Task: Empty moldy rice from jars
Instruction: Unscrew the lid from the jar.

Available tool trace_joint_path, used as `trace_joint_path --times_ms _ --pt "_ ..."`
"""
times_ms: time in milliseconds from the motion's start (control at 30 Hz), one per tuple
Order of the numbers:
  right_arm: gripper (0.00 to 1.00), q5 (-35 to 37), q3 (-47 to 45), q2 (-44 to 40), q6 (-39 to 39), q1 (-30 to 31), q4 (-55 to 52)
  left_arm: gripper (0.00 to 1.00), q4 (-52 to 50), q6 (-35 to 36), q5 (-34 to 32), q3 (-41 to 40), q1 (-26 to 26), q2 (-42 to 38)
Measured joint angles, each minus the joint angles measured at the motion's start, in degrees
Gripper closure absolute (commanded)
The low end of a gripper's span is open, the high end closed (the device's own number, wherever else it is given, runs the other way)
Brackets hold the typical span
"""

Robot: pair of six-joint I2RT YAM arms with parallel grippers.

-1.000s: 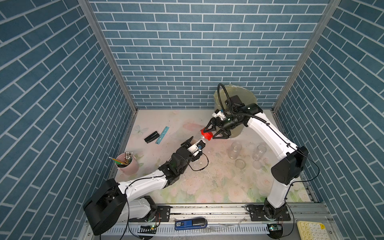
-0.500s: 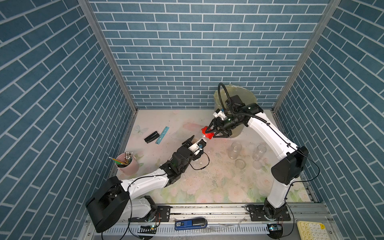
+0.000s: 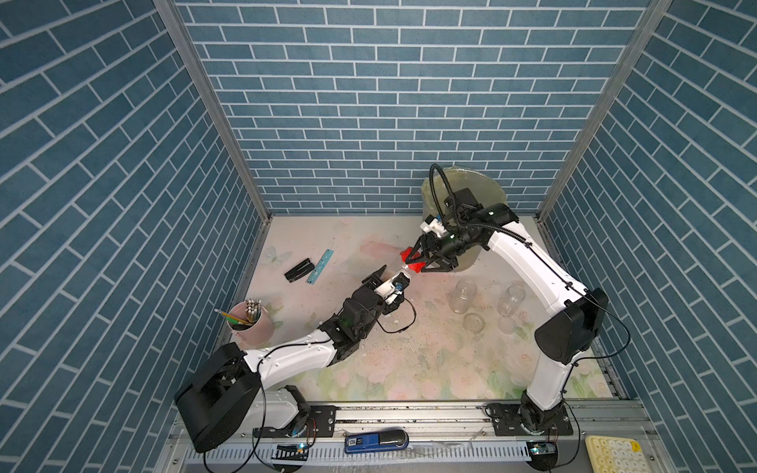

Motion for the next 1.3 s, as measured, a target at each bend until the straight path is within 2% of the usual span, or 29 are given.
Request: trace_joint_path --times_ms 133,267,300,367,467,633,767,1000,1300 --pt "0.61 1.0 -1.3 -1.4 -8.0 -0.5 -1.3 0.64 -0.1 -2.0 2.0 0.2 0.7 0.2" --pt "0.61 3.7 -6.3 -5.9 -15.4 -0.8 0.7 0.65 0.5 -6.1 9.0 0.8 2.1 1.3" --pt "0.57 4.4 -7.9 -7.1 -16.6 -0.9 2.3 0.65 0.8 -7.2 11.1 1.0 2.7 1.5" --pt "0.42 5.1 -9.9 -9.1 -18.4 -1.0 4.4 0.65 1.2 -9.2 14.2 1.6 3.2 2.0" --pt "0.30 5.7 -10.1 -10.2 -19.4 -1.4 6.7 0.65 1.6 -10.7 17.0 2.7 3.3 2.1" --pt "0.26 5.6 -6.4 -9.2 -17.2 -2.3 7.4 0.66 2.1 -11.6 19.1 3.3 3.3 2.0" --pt "0.22 4.7 -1.6 -6.7 -12.0 -3.5 8.3 0.65 2.9 -10.4 19.4 3.3 2.4 2.0" --pt "0.19 4.0 4.8 -1.5 -4.2 -3.9 3.4 0.65 3.3 -6.2 16.6 3.3 1.4 2.7" --pt "0.22 6.0 5.5 -0.6 -2.3 -3.9 -4.2 0.65 3.4 -2.7 13.9 3.6 1.4 4.3"
